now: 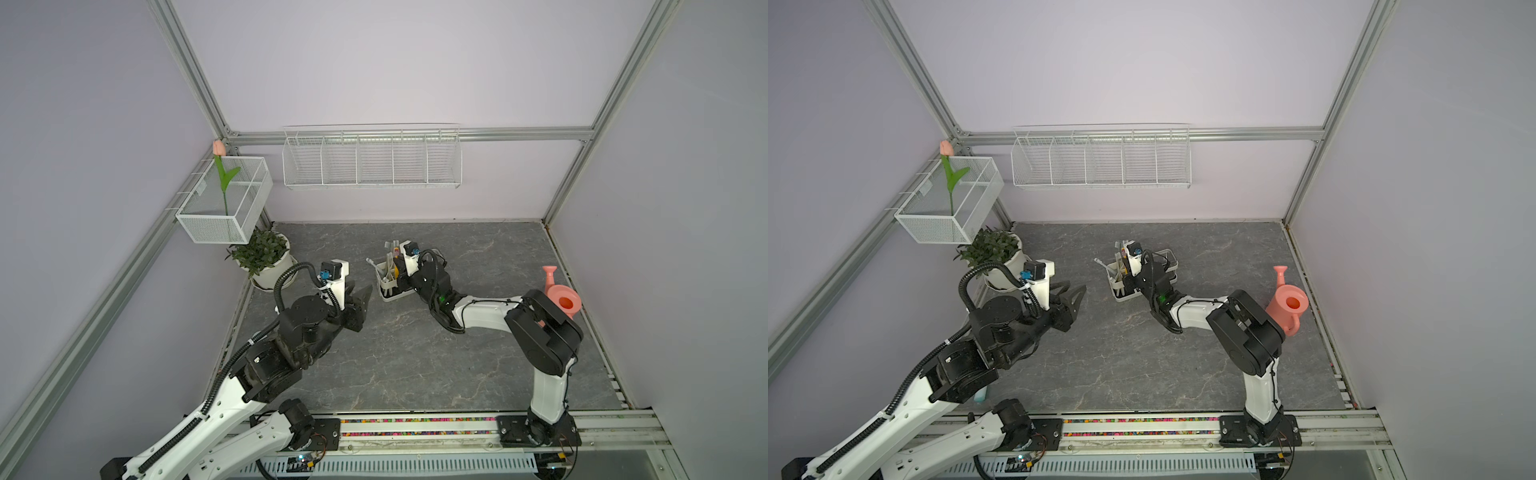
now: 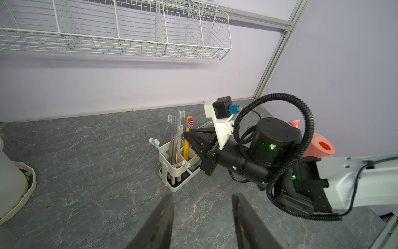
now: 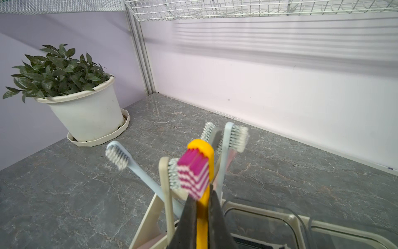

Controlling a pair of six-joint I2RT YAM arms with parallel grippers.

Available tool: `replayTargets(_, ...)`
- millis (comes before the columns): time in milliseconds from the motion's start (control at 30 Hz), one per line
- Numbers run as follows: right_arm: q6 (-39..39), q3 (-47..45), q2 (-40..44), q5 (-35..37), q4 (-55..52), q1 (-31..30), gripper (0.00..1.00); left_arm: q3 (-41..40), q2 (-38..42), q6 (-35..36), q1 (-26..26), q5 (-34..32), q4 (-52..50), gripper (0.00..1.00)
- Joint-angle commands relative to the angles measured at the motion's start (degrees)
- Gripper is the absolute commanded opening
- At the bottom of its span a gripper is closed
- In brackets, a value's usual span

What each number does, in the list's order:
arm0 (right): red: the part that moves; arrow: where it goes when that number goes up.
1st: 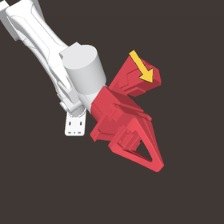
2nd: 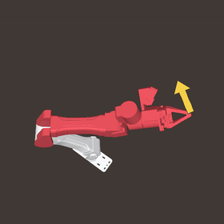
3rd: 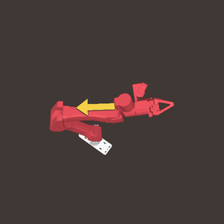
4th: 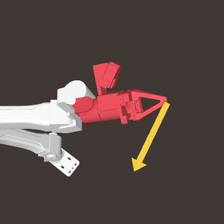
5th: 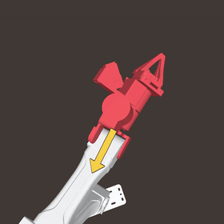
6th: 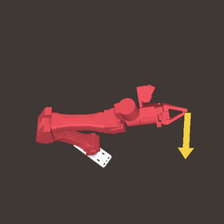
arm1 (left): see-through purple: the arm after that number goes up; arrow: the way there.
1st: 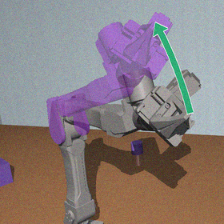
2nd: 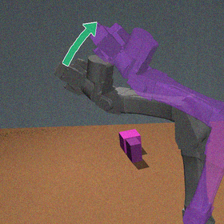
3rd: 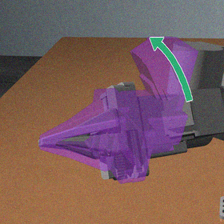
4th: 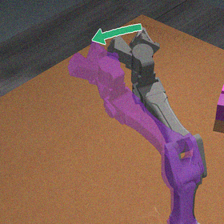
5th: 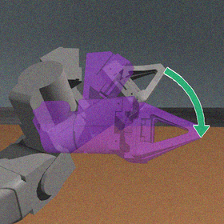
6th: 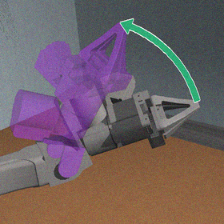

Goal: Place the toothbrush into the toothbrush holder
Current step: Place the toothbrush in the toothbrush holder.

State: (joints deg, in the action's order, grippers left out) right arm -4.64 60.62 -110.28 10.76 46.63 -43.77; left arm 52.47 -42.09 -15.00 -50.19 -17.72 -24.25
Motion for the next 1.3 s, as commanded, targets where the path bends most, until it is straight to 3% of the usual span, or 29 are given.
replayTargets(0, 0.2, -1.4, -0.9, 1.1, 2.4, -0.5, 0.12, -0.3, 0.4, -1.4, 0.3, 0.5, 0.7, 0.48)
replayTargets(500, -0.4, -1.1, -1.9, 1.4, 2.5, -0.4, 0.17, -0.6, 0.8, -1.7, 0.3, 1.0, 0.5, 0.48)
replayTargets(633, -0.9, -1.6, -1.9, 1.6, 2.8, -0.5, 0.29, -0.6, 0.8, -2.0, 0.3, 0.9, 0.5, 0.48)
replayTargets(900, -1.2, -2.5, -0.9, 2.3, 3.8, -0.5, 0.39, -0.6, 1.0, -2.2, 0.3, 1.1, 0.1, 0.48)
replayTargets(1067, -0.3, -3.9, 1.2, 2.7, 4.6, -0.7, 0.55, -1.0, 0.9, -2.3, 0.3, 0.8, 0.3, 0.48)
replayTargets(1267, 0.6, -5.4, 4.2, 3.8, 4.6, -0.7, 0.64, -0.7, 0.1, -2.9, 0.3, 0.8, 0.2, 0.5)
